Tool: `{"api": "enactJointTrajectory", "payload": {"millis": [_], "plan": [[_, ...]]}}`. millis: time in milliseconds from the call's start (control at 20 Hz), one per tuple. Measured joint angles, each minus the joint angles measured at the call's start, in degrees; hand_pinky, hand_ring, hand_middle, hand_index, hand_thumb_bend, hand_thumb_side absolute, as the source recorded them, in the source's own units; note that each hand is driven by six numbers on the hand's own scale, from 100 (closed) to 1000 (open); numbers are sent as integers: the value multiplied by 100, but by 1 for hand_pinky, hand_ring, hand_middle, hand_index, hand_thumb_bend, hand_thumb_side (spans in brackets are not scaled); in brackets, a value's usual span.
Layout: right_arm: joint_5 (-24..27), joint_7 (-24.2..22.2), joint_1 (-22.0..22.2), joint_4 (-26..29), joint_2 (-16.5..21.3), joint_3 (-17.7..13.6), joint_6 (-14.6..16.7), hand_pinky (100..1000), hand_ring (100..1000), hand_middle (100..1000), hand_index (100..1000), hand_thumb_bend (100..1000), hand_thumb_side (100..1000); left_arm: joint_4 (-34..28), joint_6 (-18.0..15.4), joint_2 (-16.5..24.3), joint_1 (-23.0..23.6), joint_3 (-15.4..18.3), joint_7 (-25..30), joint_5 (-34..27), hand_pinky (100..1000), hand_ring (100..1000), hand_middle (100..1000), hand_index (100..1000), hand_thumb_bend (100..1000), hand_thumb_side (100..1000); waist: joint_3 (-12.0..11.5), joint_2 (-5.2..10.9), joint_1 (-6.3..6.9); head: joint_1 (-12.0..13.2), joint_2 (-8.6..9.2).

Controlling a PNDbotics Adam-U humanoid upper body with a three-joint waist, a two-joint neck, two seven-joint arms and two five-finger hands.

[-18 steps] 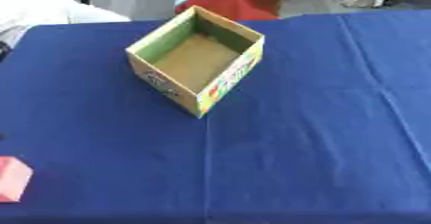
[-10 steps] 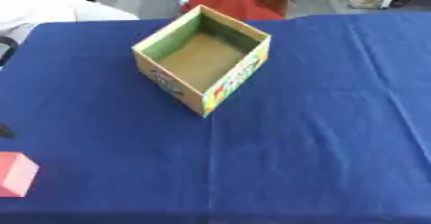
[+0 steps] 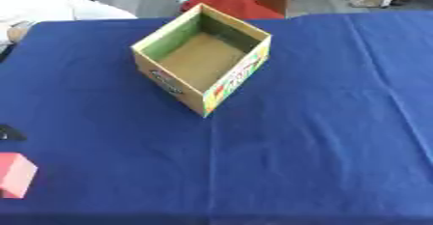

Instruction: Pick up objects on the table and place them in the box.

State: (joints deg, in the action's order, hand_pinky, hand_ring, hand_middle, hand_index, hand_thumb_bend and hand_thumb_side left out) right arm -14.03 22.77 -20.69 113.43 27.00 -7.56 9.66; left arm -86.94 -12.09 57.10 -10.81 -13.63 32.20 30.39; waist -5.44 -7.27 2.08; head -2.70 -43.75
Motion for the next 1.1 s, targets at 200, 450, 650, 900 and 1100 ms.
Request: {"api": "enactJointTrajectory", "payload": {"millis": [200,450,650,900,1100], "plan": [[0,-2,0,0,0,0,-5,699,747,860,788,100,1000,31,-10,-30,-23,-37,-3,17,689,722,640,820,395,200,7,-1,-1,4,0],[0,0,0,0,-1,0,-6,699,747,860,788,100,1000,29,-4,-55,-23,-33,18,9,651,671,615,801,332,183,6,-1,-1,5,0],[0,1,1,0,-1,0,-7,700,747,859,788,100,1000,-68,46,-54,-24,29,40,-2,632,653,604,791,285,170,-4,-1,-1,8,0],[0,7,1,0,-1,-9,-4,701,748,858,789,100,1000,-327,142,-14,-36,178,51,-4,627,647,599,785,261,165,-25,10,1,8,0],[0,15,2,0,-1,-13,2,701,748,858,789,100,1000,-602,233,25,-120,271,81,-4,630,652,604,785,247,164,-30,26,5,9,0]]}}
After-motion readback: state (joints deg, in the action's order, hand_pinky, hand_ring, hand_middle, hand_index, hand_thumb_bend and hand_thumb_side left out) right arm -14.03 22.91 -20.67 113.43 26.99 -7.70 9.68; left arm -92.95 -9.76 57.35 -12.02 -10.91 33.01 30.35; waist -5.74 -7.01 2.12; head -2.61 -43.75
